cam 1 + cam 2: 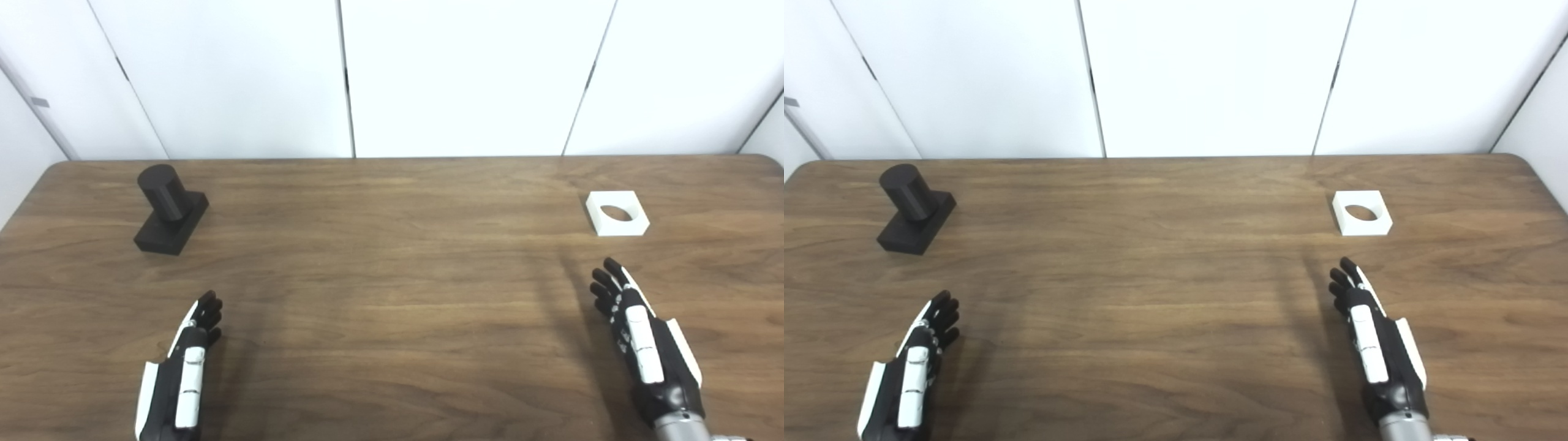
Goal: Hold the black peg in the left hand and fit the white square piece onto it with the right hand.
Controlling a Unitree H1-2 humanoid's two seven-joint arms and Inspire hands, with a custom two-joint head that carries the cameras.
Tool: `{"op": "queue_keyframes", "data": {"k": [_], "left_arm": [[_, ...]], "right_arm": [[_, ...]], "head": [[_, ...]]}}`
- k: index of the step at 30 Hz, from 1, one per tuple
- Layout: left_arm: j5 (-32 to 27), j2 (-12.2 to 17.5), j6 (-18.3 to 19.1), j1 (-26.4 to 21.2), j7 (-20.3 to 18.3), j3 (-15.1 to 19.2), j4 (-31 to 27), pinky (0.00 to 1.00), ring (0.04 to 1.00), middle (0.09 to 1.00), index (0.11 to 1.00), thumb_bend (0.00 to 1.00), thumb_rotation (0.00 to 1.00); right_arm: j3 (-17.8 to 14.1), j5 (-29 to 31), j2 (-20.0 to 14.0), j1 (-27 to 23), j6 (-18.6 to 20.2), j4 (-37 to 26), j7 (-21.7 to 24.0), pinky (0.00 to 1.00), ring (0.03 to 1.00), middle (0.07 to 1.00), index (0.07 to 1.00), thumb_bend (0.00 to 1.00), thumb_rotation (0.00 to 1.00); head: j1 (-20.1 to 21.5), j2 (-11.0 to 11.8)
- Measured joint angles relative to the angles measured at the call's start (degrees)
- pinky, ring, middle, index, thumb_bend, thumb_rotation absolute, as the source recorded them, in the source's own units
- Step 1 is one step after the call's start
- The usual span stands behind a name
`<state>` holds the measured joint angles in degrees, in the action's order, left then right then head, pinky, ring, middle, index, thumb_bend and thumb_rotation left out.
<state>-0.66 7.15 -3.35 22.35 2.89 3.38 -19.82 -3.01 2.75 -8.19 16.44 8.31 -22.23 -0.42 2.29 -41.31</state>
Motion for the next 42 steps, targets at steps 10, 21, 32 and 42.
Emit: {"op": "queue_keyframes", "data": {"k": [10,21,32,42], "left_arm": [[0.1,0.0,0.0,0.0,0.0,0.0,0.0,0.96,0.948,0.934,0.938,0.55,1.0],[0.2,0.0,0.0,0.0,0.0,0.0,0.0,0.94,0.939,0.928,0.931,0.57,1.0],[0.7,-0.3,-3.2,0.0,0.9,-1.2,1.9,0.89,0.918,0.916,0.91,0.57,0.95],[4.8,-0.5,-6.5,-0.3,3.5,-4.9,4.2,0.98,0.957,0.945,0.913,0.6,0.89]], "right_arm": [[0.1,-0.2,0.0,0.0,0.0,0.0,0.0,0.95,0.917,0.92,0.95,0.46,1.0],[0.0,-0.3,0.0,0.0,0.3,-0.1,0.0,0.96,0.918,0.921,0.948,0.45,1.0],[-1.1,1.8,-0.4,0.0,-2.6,1.8,0.9,0.99,0.936,0.951,0.976,0.41,1.0],[-3.1,4.0,-1.4,-1.1,-6.0,5.4,3.1,0.99,0.964,0.959,0.982,0.46,1.0]], "head": [[0.0,-0.3],[-0.9,-0.2],[-15.4,5.2],[-23.0,11.3]]}}
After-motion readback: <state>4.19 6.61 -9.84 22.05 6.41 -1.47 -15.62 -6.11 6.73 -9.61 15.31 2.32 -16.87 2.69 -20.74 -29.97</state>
